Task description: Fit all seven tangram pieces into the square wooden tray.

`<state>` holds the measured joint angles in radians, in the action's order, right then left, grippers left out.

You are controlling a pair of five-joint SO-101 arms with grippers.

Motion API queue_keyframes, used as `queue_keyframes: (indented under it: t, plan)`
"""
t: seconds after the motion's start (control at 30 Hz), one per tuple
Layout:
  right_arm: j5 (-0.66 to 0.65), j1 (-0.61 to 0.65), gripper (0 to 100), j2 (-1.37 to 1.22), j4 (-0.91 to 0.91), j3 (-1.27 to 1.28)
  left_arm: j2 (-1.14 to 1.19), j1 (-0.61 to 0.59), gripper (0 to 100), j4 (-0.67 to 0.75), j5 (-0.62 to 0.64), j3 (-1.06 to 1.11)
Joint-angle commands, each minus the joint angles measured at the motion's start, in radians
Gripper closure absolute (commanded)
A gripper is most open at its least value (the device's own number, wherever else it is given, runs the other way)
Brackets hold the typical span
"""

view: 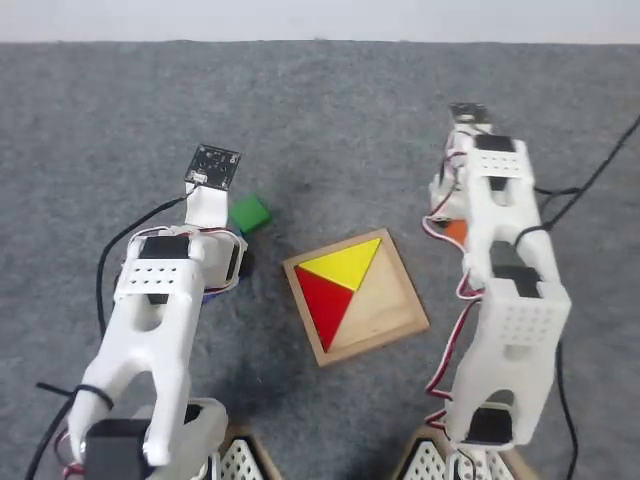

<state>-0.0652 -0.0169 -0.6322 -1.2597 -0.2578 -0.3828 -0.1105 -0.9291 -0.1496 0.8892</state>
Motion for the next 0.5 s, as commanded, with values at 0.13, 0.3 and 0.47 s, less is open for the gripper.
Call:
queue_keyframes:
  t: [0.13,0.3,0.47]
  plan:
    - [0.008,-0.176,87.2,0.004,-0.033,-0.006,0.000,-0.006,79,0.020,-0.002,-0.035]
    - [-0.069,-0.243,87.6,0.035,-0.074,-0.011,0.000,-0.003,79,0.020,-0.002,-0.033]
    - [-0.161,-0.294,87.6,0.174,-0.165,-0.006,0.000,-0.003,79,0.020,-0.002,-0.035]
